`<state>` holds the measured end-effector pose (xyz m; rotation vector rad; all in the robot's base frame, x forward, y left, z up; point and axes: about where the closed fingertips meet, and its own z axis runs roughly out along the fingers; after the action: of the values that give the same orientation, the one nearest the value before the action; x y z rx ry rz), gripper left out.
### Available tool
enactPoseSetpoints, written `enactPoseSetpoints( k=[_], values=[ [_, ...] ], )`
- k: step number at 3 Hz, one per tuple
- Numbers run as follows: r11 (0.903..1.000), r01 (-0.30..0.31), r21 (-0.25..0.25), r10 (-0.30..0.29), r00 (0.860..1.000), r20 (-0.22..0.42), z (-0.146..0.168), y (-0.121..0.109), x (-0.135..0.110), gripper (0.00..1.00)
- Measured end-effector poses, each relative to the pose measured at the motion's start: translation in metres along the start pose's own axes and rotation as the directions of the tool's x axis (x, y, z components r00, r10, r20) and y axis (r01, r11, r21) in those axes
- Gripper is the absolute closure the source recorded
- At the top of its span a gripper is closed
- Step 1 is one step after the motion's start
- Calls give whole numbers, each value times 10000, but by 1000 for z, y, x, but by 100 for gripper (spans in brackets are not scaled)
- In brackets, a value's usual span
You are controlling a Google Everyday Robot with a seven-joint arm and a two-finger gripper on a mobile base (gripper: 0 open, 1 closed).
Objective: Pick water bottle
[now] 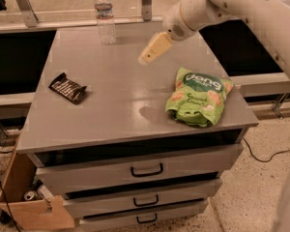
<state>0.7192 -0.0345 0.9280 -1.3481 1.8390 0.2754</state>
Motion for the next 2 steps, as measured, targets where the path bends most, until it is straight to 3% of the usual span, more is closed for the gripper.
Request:
enactPoseSetpoints(
  k=[1, 2],
  values=[
    [9974, -596, 411, 550, 9931, 1038, 46, -37, -29, 0],
    [9913, -1207, 526, 1087, 9755, 1912, 97, -65, -61, 0]
  ],
)
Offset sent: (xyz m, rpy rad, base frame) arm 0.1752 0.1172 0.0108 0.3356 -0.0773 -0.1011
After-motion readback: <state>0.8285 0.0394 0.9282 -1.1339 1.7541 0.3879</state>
